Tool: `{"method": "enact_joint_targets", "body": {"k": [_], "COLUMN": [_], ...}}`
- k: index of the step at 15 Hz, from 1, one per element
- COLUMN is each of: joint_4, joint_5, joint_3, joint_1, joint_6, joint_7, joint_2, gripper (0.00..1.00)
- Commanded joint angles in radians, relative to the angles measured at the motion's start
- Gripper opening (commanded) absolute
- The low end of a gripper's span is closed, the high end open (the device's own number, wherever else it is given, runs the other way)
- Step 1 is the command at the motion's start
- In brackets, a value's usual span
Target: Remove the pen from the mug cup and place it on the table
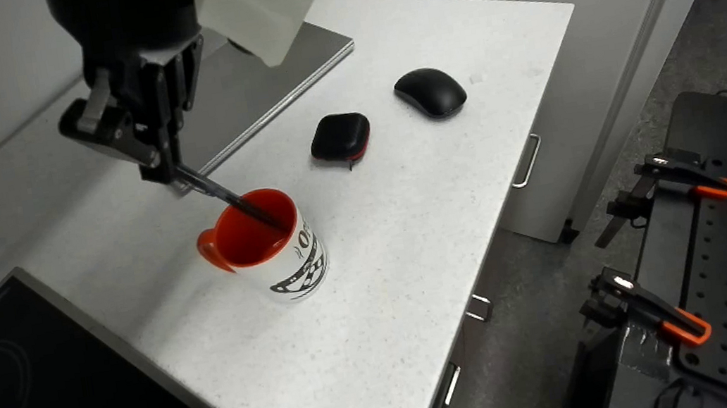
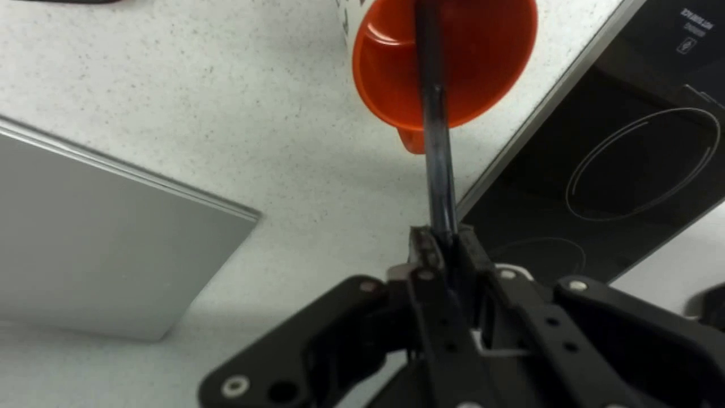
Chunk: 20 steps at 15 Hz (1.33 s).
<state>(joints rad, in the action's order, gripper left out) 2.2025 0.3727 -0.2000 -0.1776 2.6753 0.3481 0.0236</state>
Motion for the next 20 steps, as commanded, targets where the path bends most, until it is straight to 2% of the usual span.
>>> {"method": "enact_joint_targets", "body": {"k": [1,5,9,14,20], "joint_4": [0.020,-0.012,-0.039,-0.074,-0.108], "joint_5": [-0.090,-0.370,-0.484,-0.445,-0.423], "joint_3": [0.013,0.032,0.066,0.117,0.157], "joint_1": [0.004,0.042,0.079,0.101,0.114], "joint_6": [-0.095,-0.245,-0.348,-0.424,-0.447], "joint_7": [-0.088,-0.309,-0.405,-0.400,-0.414], "joint_2": [-0.115,-0.129,-0.049,0.095,0.212], "gripper": [0.03,0.03,0.03,0.03,0.03]}}
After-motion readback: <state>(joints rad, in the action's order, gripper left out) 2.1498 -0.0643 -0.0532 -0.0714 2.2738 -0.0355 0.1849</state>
